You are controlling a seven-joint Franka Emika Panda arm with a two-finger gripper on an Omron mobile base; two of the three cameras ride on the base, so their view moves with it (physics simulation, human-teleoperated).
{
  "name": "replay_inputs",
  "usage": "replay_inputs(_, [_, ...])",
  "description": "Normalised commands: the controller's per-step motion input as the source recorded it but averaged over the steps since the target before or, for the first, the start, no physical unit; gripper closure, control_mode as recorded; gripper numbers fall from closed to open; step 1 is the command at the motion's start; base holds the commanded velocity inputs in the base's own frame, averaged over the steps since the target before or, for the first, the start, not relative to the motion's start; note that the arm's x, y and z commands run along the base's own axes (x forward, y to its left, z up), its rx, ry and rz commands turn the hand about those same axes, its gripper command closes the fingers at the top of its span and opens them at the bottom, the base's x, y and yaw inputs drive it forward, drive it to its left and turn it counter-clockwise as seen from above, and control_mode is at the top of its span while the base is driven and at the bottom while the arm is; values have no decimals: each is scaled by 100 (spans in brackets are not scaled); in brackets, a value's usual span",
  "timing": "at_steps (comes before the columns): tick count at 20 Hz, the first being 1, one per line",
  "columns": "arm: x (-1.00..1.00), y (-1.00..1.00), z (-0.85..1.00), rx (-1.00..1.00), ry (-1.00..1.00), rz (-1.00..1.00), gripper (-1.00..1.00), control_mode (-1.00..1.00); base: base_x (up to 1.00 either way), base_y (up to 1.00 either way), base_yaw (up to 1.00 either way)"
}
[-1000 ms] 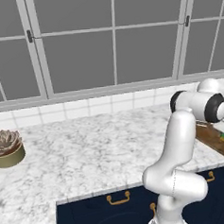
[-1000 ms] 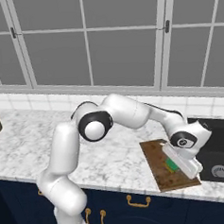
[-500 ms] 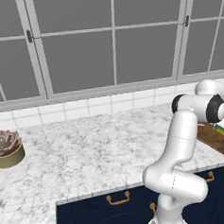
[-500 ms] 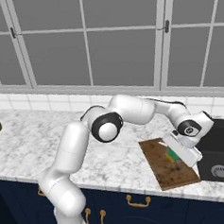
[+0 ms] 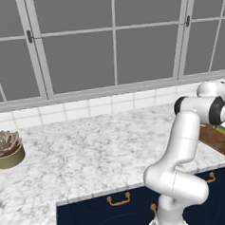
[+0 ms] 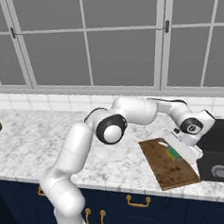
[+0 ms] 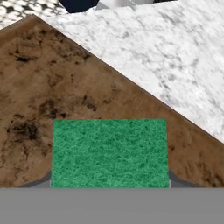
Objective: Pick up the sponge from the counter and clean the cutting board by briefly scrubbing or pressing down on the cutting board. Once finished, release the sponge.
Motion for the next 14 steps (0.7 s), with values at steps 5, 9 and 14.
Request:
replay_inputs(5, [-100,-50,-35,0,-11,0,100,-100,0,0,0])
replay_inputs(9, [-100,-45,-31,0,-10,0,100,-100,0,0,0])
replay_inputs(14, [-100,-61,-8,2,-9,5,100,-100,0,0,0])
